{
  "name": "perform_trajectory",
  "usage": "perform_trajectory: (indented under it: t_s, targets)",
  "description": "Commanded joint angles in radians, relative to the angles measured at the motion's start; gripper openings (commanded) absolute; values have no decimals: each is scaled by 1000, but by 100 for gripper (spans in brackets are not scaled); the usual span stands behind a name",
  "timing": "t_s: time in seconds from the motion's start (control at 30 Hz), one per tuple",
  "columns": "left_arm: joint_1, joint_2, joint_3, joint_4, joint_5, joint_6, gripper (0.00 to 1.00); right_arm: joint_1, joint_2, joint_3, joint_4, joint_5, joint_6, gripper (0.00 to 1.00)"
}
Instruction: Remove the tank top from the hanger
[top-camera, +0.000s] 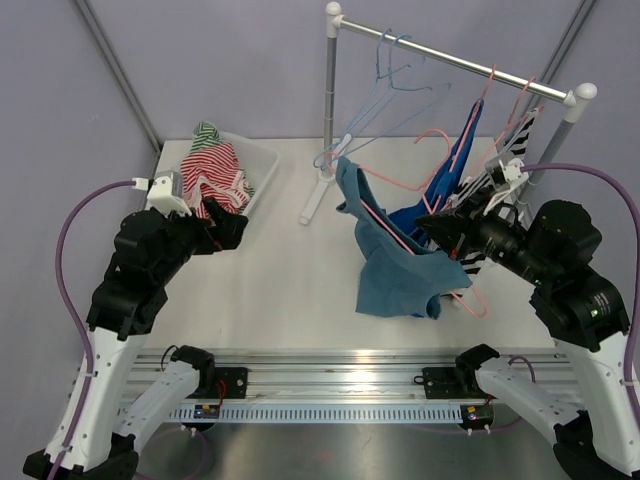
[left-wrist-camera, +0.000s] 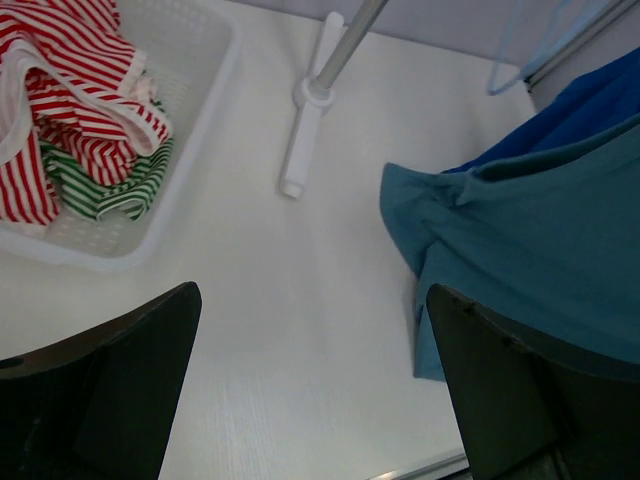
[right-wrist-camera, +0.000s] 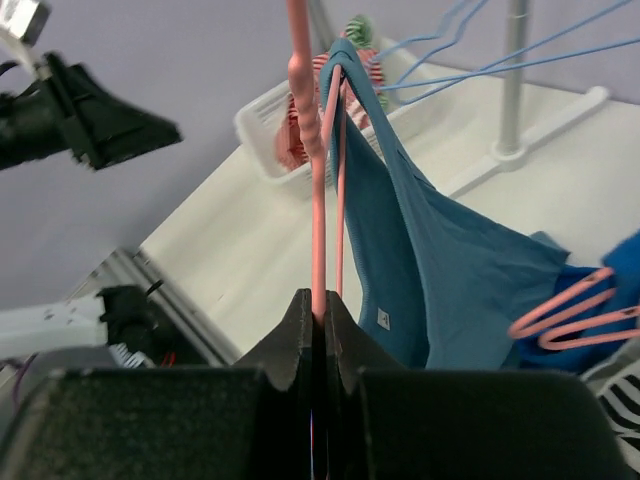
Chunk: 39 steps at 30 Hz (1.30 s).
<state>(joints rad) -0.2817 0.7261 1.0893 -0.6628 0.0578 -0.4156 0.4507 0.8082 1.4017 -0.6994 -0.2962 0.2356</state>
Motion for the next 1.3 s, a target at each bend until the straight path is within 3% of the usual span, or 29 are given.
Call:
perform_trajectory:
  t_s: [0.0, 0.23, 0.43, 0.6, 0.73, 0.83, 1.0, 1.07, 1.17, 1.27]
  targets:
    - [-43, 15, 61, 97, 63, -71, 99, 0, -24, 10, 20, -236, 1, 0]
    - [-244, 53, 115, 167, 22, -71, 99, 2, 48, -85, 211, -438, 93, 0]
    - [-387, 68, 139, 150, -149, -34, 98, 17, 151, -102, 377, -437, 119, 0]
    - [-390, 121, 130, 114, -233, 9, 94, 97, 221, -80, 437, -414, 116, 0]
    - [-390, 156, 130, 120, -288, 41, 89, 181, 272, -24, 393, -354, 62, 0]
    - [-390, 179, 139, 98, -343, 46, 76, 201, 287, -13, 393, -336, 53, 0]
    - [-390, 168, 107, 101, -358, 40, 36, 204, 293, -18, 385, -272, 30, 0]
    - [-390, 162, 101, 100, -365, 37, 36, 206, 301, -12, 376, -235, 22, 0]
    - [-390, 161, 100, 95, -355, 38, 58, 206, 319, -1, 370, -239, 22, 0]
    - [-390, 170, 101, 95, -349, 41, 64, 206, 327, 2, 380, -250, 25, 0]
